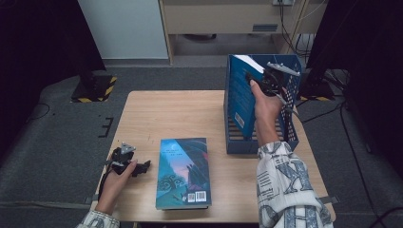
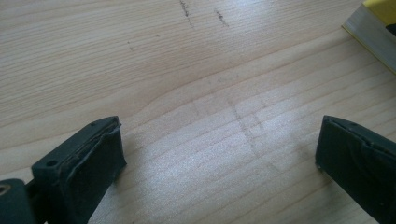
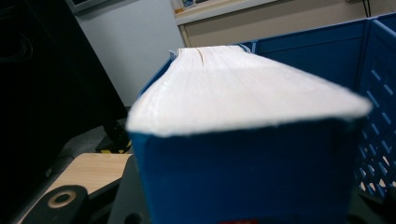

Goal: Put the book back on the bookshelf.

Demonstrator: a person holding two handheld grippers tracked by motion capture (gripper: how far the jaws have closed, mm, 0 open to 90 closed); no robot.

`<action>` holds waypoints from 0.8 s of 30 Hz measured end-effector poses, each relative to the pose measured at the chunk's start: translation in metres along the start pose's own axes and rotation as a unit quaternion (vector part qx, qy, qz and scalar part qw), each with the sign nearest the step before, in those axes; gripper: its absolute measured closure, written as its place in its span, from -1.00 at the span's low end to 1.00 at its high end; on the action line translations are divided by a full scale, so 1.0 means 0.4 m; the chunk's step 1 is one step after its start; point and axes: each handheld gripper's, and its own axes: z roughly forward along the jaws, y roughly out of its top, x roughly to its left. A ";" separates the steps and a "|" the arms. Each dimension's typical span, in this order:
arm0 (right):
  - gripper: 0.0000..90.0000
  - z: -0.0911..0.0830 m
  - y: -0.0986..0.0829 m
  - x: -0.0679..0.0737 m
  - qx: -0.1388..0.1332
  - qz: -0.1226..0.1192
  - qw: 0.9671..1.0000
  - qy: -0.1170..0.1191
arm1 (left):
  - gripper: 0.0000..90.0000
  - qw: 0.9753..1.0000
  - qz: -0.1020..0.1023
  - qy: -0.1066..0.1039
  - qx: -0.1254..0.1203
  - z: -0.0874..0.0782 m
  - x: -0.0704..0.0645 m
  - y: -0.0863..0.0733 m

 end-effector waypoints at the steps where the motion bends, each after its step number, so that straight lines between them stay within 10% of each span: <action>1: 0.34 0.001 -0.001 0.000 0.001 0.000 1.000 0.000 | -0.99 1.000 0.000 0.000 0.000 0.000 0.000 0.000; 24: 0.34 0.020 -0.058 0.000 -0.012 -0.005 1.000 -0.011 | -0.99 1.000 0.003 -0.001 0.002 0.000 0.001 0.001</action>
